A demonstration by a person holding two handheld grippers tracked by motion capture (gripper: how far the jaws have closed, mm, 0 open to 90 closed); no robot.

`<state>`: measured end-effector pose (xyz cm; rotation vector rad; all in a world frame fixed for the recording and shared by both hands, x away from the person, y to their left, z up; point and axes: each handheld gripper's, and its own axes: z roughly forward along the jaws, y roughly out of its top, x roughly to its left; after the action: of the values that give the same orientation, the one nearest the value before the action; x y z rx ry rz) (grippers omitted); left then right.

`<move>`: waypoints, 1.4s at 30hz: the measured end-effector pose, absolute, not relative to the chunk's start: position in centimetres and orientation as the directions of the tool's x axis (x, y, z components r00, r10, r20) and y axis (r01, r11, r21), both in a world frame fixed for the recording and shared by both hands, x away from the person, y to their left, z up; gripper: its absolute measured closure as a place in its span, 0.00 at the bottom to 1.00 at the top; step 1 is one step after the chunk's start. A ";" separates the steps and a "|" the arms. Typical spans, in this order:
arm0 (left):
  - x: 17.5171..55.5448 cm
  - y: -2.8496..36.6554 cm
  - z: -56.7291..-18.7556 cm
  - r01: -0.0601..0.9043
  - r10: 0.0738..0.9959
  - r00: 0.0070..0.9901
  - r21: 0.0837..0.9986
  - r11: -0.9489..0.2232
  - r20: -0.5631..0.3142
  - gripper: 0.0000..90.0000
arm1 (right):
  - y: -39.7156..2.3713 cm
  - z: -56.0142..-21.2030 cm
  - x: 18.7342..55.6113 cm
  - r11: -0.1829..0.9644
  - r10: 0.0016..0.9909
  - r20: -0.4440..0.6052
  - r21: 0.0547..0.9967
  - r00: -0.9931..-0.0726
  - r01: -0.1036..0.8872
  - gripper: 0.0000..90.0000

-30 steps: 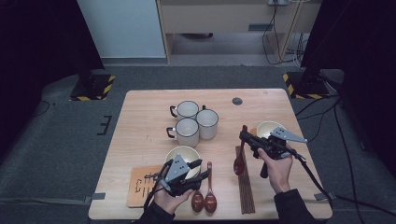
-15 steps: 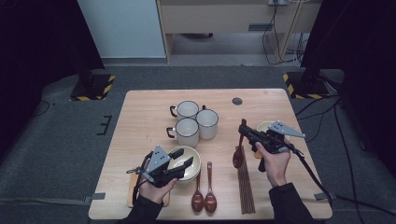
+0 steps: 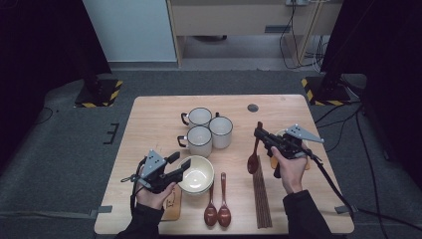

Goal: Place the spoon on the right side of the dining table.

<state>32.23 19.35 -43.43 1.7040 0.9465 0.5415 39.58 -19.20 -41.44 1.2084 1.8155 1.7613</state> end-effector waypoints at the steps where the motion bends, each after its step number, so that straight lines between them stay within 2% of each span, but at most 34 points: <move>1: 32.3 19.5 -43.5 0.329 0.812 0.576 0.937 -0.120 -0.098 0.53 | -19.2 -41.4 39.6 -0.130 0.752 0.311 0.934 -0.581 0.333 0.94; 25: 34.6 24.4 -46.3 0.429 0.916 0.390 0.899 -0.087 -0.097 0.46 | -19.3 -40.0 40.5 -0.143 0.768 0.297 0.943 -0.568 0.300 0.94; 42: 36.0 25.7 -48.4 0.494 0.953 0.301 0.861 -0.120 -0.040 0.33 | -19.4 -39.7 41.0 -0.155 0.781 0.298 0.944 -0.549 0.292 0.94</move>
<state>35.99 25.65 -48.41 1.7475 1.3117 0.7032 41.04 -19.45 -39.69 1.2121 1.7370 1.7505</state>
